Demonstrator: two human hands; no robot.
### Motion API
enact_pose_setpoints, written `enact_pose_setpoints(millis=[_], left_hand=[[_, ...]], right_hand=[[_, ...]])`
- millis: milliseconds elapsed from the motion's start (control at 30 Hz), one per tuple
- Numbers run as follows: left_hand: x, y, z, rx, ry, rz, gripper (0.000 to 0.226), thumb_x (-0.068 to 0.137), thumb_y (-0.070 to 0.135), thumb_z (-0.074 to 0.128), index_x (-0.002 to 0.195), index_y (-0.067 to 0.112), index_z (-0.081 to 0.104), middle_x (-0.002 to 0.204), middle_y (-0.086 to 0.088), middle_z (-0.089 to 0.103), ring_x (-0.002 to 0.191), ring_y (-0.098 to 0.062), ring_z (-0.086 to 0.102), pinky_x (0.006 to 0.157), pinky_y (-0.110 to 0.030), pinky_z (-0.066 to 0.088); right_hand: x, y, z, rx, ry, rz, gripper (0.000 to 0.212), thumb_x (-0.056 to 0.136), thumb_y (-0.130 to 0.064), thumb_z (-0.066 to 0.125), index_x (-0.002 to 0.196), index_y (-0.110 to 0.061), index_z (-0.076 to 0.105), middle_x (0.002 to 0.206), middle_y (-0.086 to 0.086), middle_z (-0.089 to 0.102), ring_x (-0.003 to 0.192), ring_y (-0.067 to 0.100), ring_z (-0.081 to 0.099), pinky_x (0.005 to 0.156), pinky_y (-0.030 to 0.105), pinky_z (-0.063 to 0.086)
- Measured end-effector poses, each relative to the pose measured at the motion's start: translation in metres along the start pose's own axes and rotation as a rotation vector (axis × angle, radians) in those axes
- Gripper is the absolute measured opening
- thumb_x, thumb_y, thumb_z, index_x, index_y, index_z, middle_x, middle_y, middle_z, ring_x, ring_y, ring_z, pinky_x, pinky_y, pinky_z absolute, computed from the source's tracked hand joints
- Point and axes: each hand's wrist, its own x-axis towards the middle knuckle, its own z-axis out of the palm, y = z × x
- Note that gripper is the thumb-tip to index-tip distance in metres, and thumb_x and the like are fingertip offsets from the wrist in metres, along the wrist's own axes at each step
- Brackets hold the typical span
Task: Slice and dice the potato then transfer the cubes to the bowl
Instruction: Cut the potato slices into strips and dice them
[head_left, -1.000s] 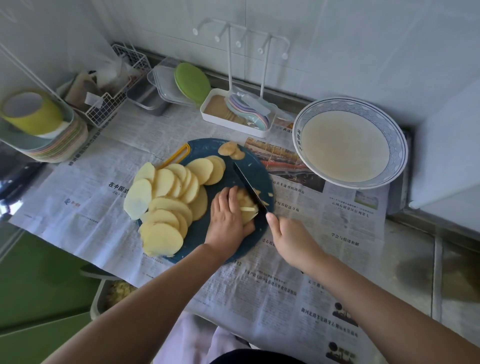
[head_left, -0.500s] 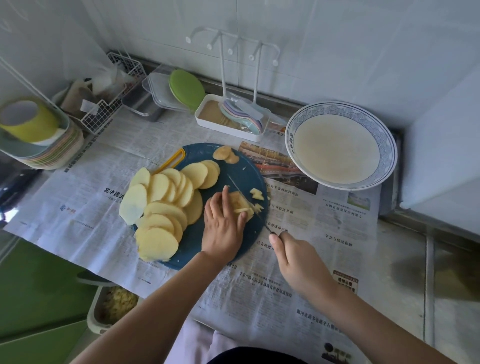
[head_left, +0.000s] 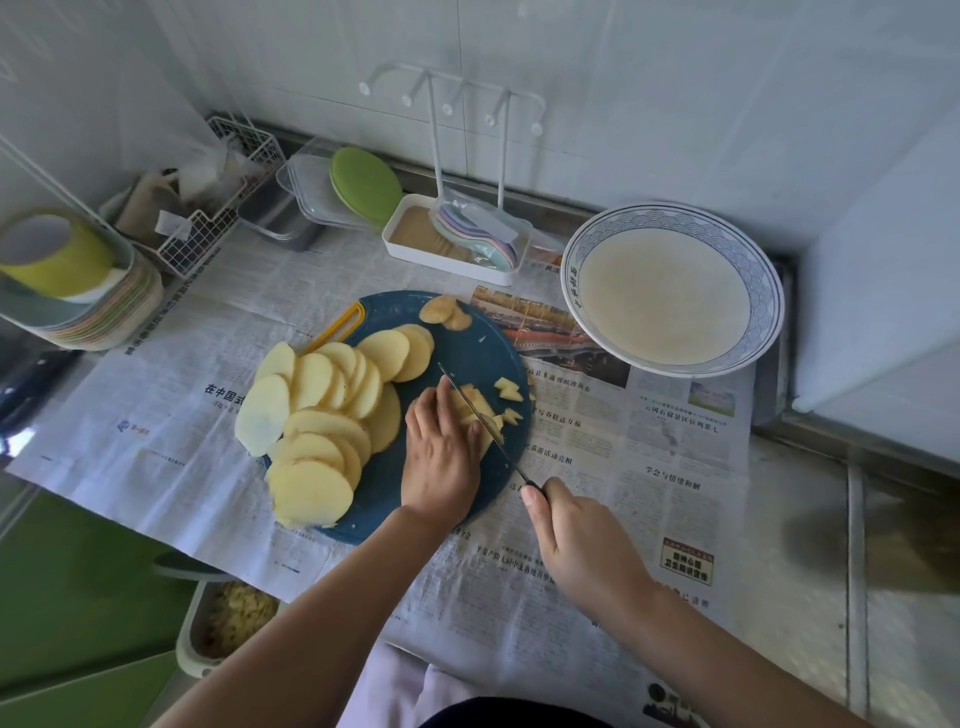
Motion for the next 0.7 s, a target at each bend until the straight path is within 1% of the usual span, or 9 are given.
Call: enact_pose_setpoints(millis=[100, 233, 367, 467, 533, 633, 700], left_hand=[[-0.0001, 0.0034, 0.0017, -0.001, 0.012, -0.018, 0.061, 0.095, 0.03, 0.029, 0.14, -0.011, 0.031, 0.127, -0.028, 0.042, 0.117, -0.034, 0.031, 0.104, -0.052, 0.038], [-0.0014, 0.0024, 0.0031, -0.038, 0.02, -0.021, 0.059, 0.095, 0.025, 0.028, 0.143, -0.009, 0.026, 0.127, -0.023, 0.038, 0.117, -0.035, 0.033, 0.105, -0.05, 0.036], [-0.0013, 0.0034, 0.0027, -0.065, 0.005, -0.05, 0.061, 0.094, 0.029, 0.024, 0.142, -0.009, 0.029, 0.129, -0.024, 0.038, 0.12, -0.038, 0.035, 0.107, -0.049, 0.034], [-0.0018, 0.0054, 0.0007, -0.098, -0.001, -0.08, 0.063, 0.093, 0.034, 0.021, 0.137, -0.009, 0.034, 0.13, -0.026, 0.038, 0.122, -0.039, 0.035, 0.108, -0.047, 0.033], [-0.0027, 0.0058, 0.0008, -0.114, 0.017, -0.105, 0.061, 0.094, 0.035, 0.023, 0.133, -0.008, 0.038, 0.128, -0.027, 0.039, 0.121, -0.039, 0.036, 0.106, -0.047, 0.034], [-0.0022, 0.0064, 0.0028, -0.105, 0.035, -0.118, 0.052, 0.092, 0.029, 0.027, 0.124, -0.01, 0.042, 0.121, -0.028, 0.043, 0.112, -0.042, 0.042, 0.099, -0.05, 0.04], [-0.0016, 0.0054, 0.0049, -0.075, 0.037, -0.098, 0.05, 0.091, 0.025, 0.028, 0.121, -0.012, 0.043, 0.118, -0.03, 0.045, 0.109, -0.043, 0.043, 0.097, -0.051, 0.042]], right_hand=[[-0.0007, -0.0012, -0.0008, -0.002, 0.002, -0.014, 0.063, 0.083, -0.06, -0.005, 0.083, -0.02, 0.043, 0.055, -0.01, 0.04, 0.042, 0.01, 0.036, 0.042, 0.023, 0.029], [-0.0021, -0.0037, -0.0008, -0.028, -0.003, -0.024, 0.062, 0.082, -0.06, -0.007, 0.085, -0.02, 0.041, 0.055, -0.011, 0.04, 0.042, 0.009, 0.036, 0.041, 0.023, 0.029], [-0.0021, -0.0045, -0.0011, -0.048, -0.001, -0.018, 0.06, 0.083, -0.059, -0.006, 0.085, -0.021, 0.04, 0.054, -0.011, 0.038, 0.041, 0.009, 0.035, 0.04, 0.022, 0.027], [-0.0014, -0.0055, -0.0012, -0.05, -0.027, -0.015, 0.051, 0.089, -0.054, 0.0, 0.086, -0.021, 0.04, 0.056, -0.011, 0.039, 0.043, 0.009, 0.035, 0.041, 0.023, 0.028], [-0.0005, -0.0054, -0.0013, -0.043, -0.039, -0.002, 0.047, 0.09, -0.052, 0.004, 0.087, -0.021, 0.04, 0.056, -0.011, 0.04, 0.043, 0.009, 0.036, 0.042, 0.022, 0.029], [0.0003, -0.0045, -0.0001, -0.054, -0.057, 0.0, 0.047, 0.09, -0.051, 0.003, 0.088, -0.021, 0.039, 0.057, -0.011, 0.041, 0.044, 0.008, 0.037, 0.042, 0.022, 0.029], [0.0008, -0.0037, 0.0017, -0.064, -0.072, -0.001, 0.047, 0.09, -0.051, 0.002, 0.089, -0.021, 0.039, 0.058, -0.011, 0.042, 0.044, 0.007, 0.039, 0.042, 0.021, 0.03]])
